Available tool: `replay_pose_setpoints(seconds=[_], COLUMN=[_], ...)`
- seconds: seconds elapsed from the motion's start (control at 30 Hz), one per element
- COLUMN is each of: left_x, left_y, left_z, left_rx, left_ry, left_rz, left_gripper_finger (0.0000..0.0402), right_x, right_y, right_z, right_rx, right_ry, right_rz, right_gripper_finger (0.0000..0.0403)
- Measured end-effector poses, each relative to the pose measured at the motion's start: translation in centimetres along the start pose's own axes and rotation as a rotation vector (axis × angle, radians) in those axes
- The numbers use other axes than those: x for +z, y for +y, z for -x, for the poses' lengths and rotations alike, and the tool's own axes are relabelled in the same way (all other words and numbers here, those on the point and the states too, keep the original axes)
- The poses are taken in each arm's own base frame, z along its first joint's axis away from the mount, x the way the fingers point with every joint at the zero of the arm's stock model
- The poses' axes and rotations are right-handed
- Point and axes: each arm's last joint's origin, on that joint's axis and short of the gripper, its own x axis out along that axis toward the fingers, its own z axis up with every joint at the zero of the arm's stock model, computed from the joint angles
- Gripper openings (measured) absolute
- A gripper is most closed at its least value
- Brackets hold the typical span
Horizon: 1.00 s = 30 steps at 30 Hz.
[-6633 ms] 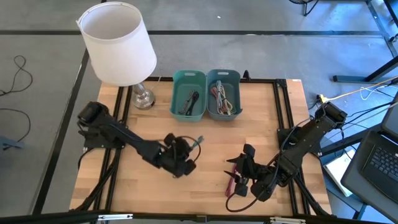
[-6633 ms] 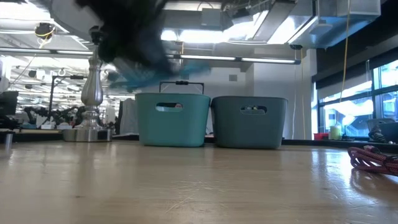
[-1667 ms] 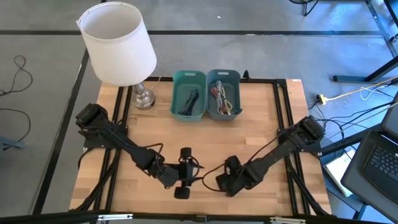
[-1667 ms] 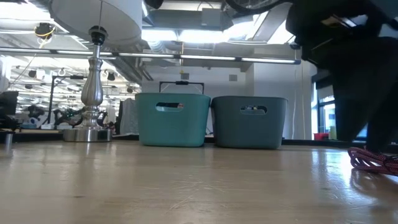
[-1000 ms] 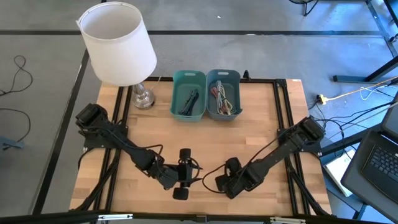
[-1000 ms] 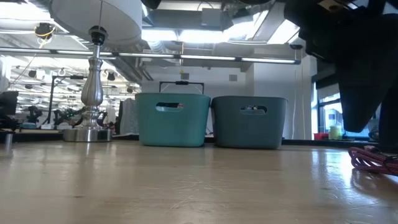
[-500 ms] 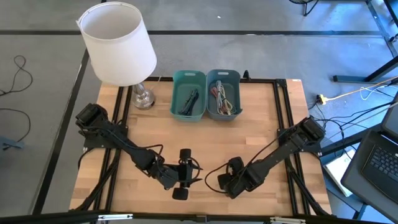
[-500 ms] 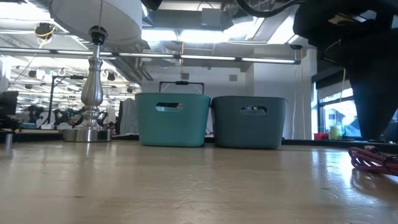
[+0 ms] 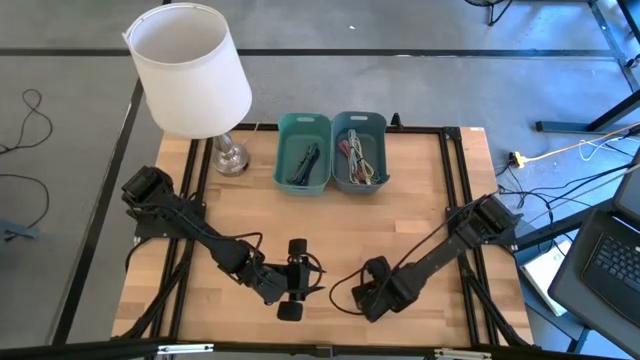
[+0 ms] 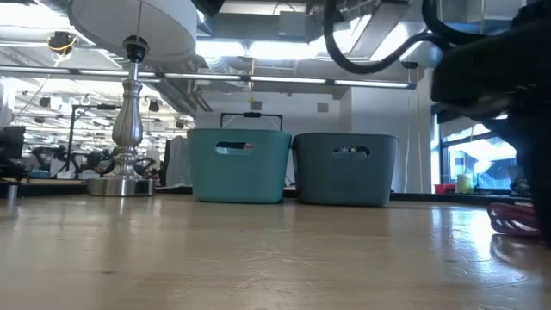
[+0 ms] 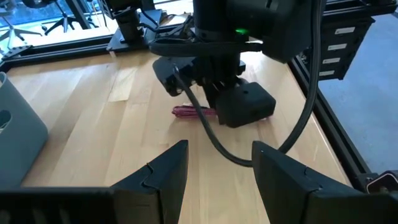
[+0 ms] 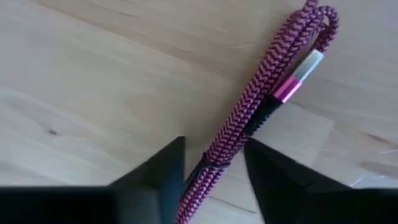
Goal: Pick and place USB-C Cables
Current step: Put the red and black charger cable into the green bin
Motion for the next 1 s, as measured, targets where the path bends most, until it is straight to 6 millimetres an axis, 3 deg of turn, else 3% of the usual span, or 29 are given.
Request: replay_pose_setpoints(seconds=[0.13, 0.2, 0.33, 0.43, 0.5, 0.67, 0.73, 0.87, 1.0], left_x=[0.0, 0.0, 0.1, 0.2, 0.3, 0.7, 1.3, 3.1, 5.2], left_y=[0.0, 0.0, 0.1, 0.3, 0.5, 1.2, 1.3, 1.5, 1.7], left_z=[0.0, 0.0, 0.0, -0.1, -0.2, -0.6, -0.7, -0.6, -0.1], left_rx=[0.0, 0.006, 0.009, 0.015, 0.021, 0.035, 0.026, -0.039, -0.186], left_ry=[0.0, -0.001, -0.003, -0.008, -0.014, -0.045, -0.093, -0.249, -0.478], left_rz=[0.001, 0.001, 0.005, 0.002, 0.004, 0.023, 0.022, -0.025, -0.096], left_gripper_finger=[0.0171, 0.0171, 0.0171, 0.0171, 0.0171, 0.0171, 0.0171, 0.0171, 0.0171], right_x=[0.1, 0.2, 0.3, 0.0, -0.3, -2.1, -3.1, -4.8, -5.1], right_y=[-0.3, -0.3, -0.8, -0.8, -0.7, 0.8, 0.9, 1.6, 2.1], right_z=[0.0, 0.0, 1.7, 5.5, 9.1, 17.1, 19.2, 20.9, 20.9], right_rx=[-0.018, -0.02, -0.146, -0.25, -0.28, 0.139, 0.216, 0.299, 0.291], right_ry=[-0.042, -0.065, -0.141, -0.22, -0.292, -0.618, -0.742, -0.924, -0.94], right_rz=[0.058, 0.081, 0.118, 0.168, 0.191, 0.406, 0.526, 0.705, 0.798], right_gripper_finger=[0.005, 0.0023, 0.0022, 0.0022, 0.0022, 0.0022, 0.0022, 0.0022, 0.0022])
